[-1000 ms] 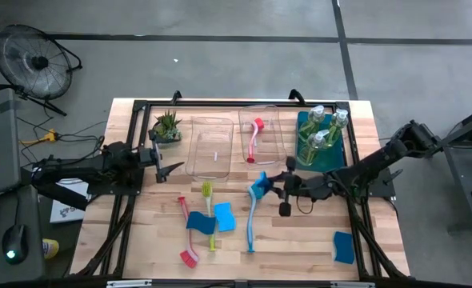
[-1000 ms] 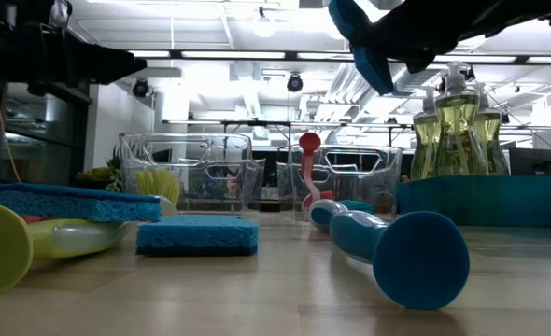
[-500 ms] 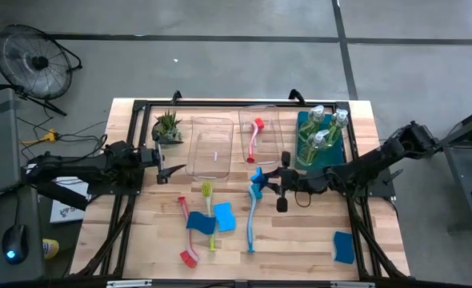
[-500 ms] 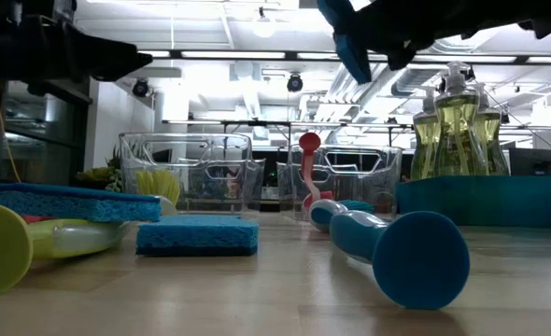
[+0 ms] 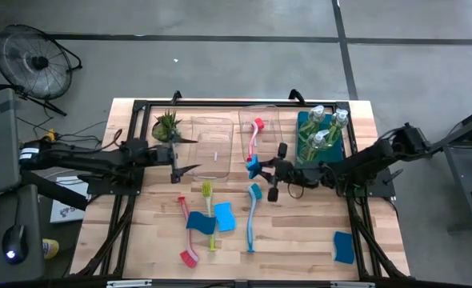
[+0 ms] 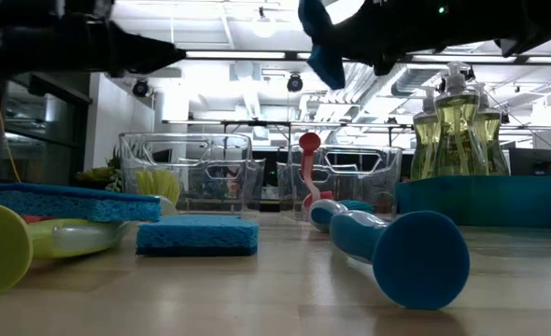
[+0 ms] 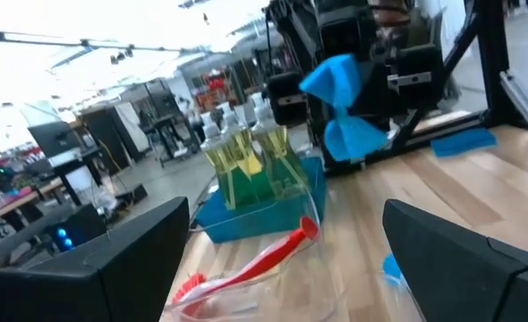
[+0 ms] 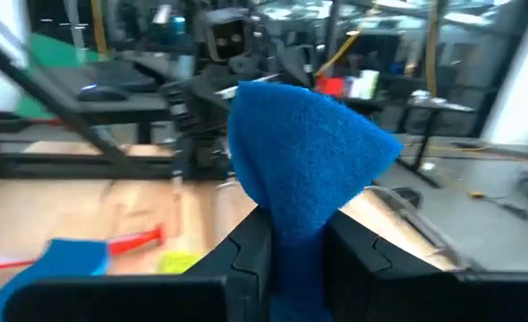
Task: Pick & Place Kitchen Sink Supplies
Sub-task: Put the top right blue dishwashing sponge into the left transparent bin
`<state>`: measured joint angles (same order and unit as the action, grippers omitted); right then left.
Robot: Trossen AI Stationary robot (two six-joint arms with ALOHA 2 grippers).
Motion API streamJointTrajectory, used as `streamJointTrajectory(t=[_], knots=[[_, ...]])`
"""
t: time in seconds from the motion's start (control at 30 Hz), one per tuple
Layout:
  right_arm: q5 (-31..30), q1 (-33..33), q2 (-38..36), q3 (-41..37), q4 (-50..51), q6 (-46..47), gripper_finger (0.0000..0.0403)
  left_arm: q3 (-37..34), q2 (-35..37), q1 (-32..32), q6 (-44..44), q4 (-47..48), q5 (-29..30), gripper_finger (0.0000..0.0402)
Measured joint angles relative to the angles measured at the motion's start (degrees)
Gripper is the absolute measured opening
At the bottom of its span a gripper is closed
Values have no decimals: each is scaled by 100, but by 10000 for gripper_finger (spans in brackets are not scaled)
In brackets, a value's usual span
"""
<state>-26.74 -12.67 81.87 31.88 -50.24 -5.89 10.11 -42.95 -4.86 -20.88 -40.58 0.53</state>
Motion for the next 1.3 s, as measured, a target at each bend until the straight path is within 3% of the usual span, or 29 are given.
streamJointTrajectory(t=[0.3, 0.53, 0.7, 1.03, 1.3], knots=[[-675, 45, 321, 67, -575, -488, 54, 1151, -1447, 0, -322, 0, 1, 367], [-977, 100, 860, 792, -575, -1298, 48, 1750, -2176, 0, -439, -20, 41, 367], [-1541, 191, 1385, 1381, -492, -1584, 51, 2113, -2591, 0, -434, -15, 93, 367], [-1809, 193, 1681, 1800, -7, -1876, 52, 2231, -2779, 0, -35, -10, 204, 367], [-1222, 495, 1681, 1803, -110, -1862, 52, 2229, -2779, 0, 326, -366, 235, 367]])
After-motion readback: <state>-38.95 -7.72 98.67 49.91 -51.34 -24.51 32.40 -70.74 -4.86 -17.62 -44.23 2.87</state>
